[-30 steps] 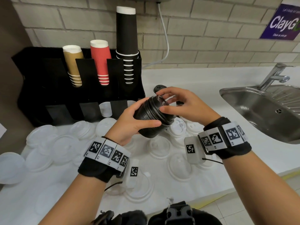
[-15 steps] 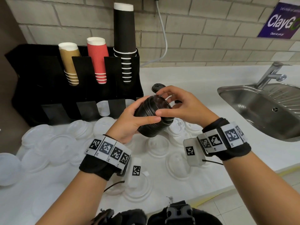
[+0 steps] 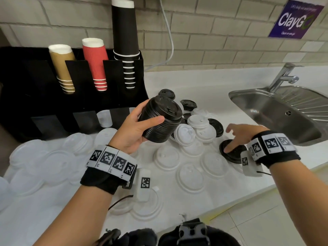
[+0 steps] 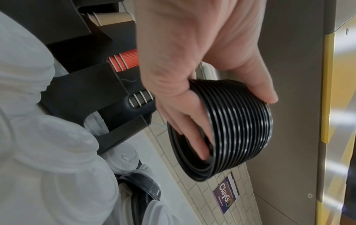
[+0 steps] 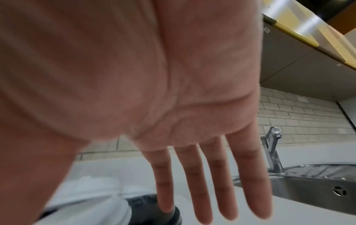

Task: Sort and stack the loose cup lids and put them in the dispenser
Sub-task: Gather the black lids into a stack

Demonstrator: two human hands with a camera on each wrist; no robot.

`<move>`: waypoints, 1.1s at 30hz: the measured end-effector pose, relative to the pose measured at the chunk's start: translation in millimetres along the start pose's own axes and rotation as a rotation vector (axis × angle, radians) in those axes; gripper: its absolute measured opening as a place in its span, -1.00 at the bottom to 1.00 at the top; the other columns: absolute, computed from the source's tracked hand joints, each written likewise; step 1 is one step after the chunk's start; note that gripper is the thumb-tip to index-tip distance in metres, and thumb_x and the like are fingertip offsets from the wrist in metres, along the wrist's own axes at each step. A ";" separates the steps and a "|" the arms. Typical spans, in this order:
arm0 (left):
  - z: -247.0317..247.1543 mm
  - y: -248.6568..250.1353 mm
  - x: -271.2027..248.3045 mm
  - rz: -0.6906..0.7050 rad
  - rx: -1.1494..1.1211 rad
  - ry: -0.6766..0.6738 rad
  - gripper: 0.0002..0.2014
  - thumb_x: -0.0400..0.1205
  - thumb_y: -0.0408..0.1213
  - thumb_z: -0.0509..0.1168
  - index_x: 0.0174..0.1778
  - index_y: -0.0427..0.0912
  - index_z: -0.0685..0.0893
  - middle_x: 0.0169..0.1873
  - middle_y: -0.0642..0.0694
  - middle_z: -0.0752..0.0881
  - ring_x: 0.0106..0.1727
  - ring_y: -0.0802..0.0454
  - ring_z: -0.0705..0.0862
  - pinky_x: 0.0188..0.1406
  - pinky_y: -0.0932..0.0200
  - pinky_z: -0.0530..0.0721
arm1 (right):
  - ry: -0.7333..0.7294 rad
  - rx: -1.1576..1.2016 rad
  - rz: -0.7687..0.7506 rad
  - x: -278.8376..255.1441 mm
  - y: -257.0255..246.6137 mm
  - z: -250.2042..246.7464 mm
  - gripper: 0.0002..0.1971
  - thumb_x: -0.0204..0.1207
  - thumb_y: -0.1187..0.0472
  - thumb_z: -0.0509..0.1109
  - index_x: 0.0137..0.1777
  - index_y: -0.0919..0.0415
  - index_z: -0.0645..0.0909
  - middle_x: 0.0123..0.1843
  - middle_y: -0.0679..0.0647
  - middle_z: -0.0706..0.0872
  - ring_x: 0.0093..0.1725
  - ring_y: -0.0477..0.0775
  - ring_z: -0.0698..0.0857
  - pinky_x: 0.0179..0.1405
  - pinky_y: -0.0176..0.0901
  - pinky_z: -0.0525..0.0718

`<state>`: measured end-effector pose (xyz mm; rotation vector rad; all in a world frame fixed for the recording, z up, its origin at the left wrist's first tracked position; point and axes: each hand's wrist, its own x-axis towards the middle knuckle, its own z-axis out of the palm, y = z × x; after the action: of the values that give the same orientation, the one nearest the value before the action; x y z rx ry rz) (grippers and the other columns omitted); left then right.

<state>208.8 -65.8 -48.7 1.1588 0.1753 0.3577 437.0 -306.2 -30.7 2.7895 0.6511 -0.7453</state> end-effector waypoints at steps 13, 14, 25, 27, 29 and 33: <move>8.9 -9.4 6.1 -0.030 -0.015 -0.024 -0.42 0.26 -0.25 0.54 0.21 0.19 0.66 0.11 0.08 0.80 0.11 0.09 0.79 -0.21 0.13 0.76 | 0.224 0.135 -0.212 -17.0 -14.7 -7.4 -0.42 0.25 0.03 0.55 0.22 -0.09 0.36 0.04 0.04 0.55 -0.03 0.11 0.64 -0.05 -0.04 0.66; 10.6 -10.6 5.8 -0.036 -0.015 -0.027 -0.43 0.25 -0.24 0.55 0.20 0.19 0.67 0.11 0.08 0.80 0.11 0.09 0.79 -0.21 0.13 0.76 | 0.262 0.272 -0.316 -22.3 -20.8 -12.7 -0.48 0.27 0.07 0.57 0.16 -0.12 0.39 0.06 0.03 0.56 -0.02 0.09 0.64 -0.05 -0.10 0.65; 18.4 -12.0 -0.8 -0.003 0.035 -0.033 -0.41 0.24 -0.21 0.57 0.21 0.22 0.67 0.12 0.06 0.79 0.14 0.07 0.77 -0.15 0.12 0.76 | 0.487 0.897 -0.870 -70.0 -99.4 -9.8 -0.58 0.40 0.18 0.58 0.23 -0.05 0.57 0.09 -0.07 0.65 0.13 -0.10 0.65 0.08 -0.03 0.74; 17.6 -10.5 -2.1 0.008 0.056 -0.031 -0.40 0.24 -0.21 0.57 0.22 0.22 0.66 0.10 0.07 0.79 0.14 0.07 0.77 -0.16 0.11 0.77 | 0.481 0.889 -0.862 -70.0 -103.1 -8.7 -0.58 0.40 0.19 0.58 0.24 -0.03 0.59 0.13 -0.02 0.67 0.17 -0.03 0.66 0.10 0.09 0.73; 17.1 -9.0 -3.2 0.009 0.080 -0.040 -0.40 0.23 -0.21 0.57 0.21 0.23 0.66 0.07 0.10 0.80 0.13 0.09 0.77 -0.17 0.12 0.76 | 0.466 0.875 -0.849 -70.1 -105.0 -10.7 -0.57 0.40 0.20 0.58 0.25 -0.04 0.60 0.17 0.04 0.68 0.19 0.00 0.66 0.14 0.13 0.71; 17.3 -7.3 -4.0 -0.009 0.121 -0.065 -0.33 0.19 -0.21 0.60 0.25 0.22 0.64 0.12 0.09 0.78 0.16 0.08 0.76 -0.15 0.11 0.76 | 0.419 0.794 -0.861 -71.3 -105.9 -19.9 -0.58 0.41 0.21 0.56 0.27 -0.06 0.64 0.19 -0.02 0.69 0.18 -0.08 0.64 0.16 -0.04 0.70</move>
<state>212.0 -84.7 -48.7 1.2871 0.1471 0.3044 341.7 -232.7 16.3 3.3433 2.1241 -0.6081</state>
